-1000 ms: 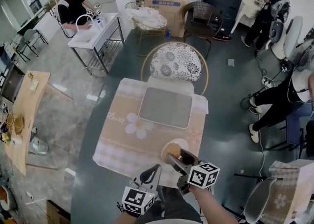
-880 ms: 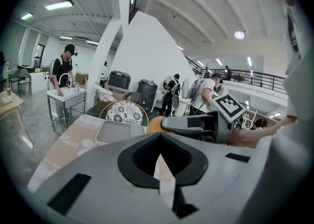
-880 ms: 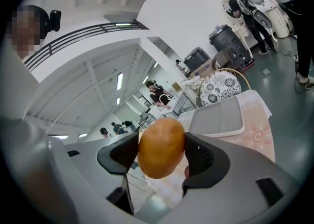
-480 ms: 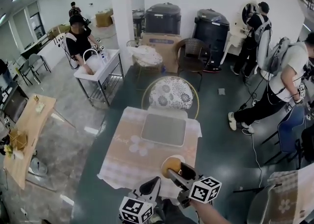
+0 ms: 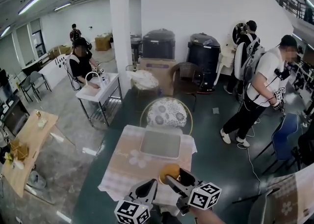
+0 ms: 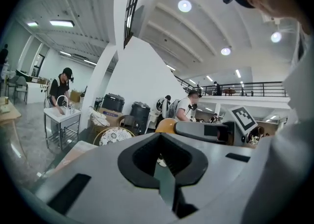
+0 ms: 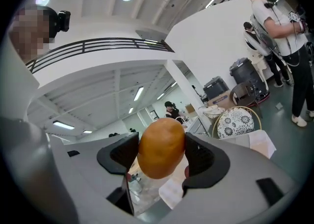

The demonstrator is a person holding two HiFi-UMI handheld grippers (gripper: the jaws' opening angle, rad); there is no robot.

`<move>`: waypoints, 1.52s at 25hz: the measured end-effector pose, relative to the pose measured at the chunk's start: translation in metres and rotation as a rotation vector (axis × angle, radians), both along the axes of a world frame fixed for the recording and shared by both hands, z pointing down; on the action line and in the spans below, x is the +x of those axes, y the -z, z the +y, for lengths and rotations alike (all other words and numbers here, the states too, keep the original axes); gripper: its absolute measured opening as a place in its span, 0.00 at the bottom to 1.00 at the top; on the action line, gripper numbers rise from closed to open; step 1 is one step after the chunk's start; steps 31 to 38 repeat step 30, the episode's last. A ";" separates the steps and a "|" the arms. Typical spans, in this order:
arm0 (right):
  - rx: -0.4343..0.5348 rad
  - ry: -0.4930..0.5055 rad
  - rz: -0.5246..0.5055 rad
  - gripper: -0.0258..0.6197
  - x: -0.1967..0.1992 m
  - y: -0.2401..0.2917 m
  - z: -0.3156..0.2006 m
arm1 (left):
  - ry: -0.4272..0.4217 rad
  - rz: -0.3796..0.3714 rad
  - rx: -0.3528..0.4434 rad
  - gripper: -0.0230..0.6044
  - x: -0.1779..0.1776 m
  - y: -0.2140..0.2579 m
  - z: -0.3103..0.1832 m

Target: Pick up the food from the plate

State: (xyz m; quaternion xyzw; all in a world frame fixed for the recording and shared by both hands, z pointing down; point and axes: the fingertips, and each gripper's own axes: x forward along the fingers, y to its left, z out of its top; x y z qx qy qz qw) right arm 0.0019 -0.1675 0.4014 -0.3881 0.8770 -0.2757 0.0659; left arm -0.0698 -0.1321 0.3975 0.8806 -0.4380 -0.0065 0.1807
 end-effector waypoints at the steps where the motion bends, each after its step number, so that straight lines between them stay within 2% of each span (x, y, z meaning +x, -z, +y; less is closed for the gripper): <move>1: 0.008 -0.005 0.001 0.47 0.001 0.003 0.003 | -0.002 0.001 0.009 0.05 0.001 0.004 0.002; 12: 0.113 -0.020 0.054 0.47 -0.004 0.039 0.029 | -0.002 0.006 0.070 0.05 0.001 0.023 0.022; 38: 0.140 -0.016 0.086 0.47 -0.010 0.044 0.038 | -0.008 0.001 0.093 0.05 0.002 0.031 0.028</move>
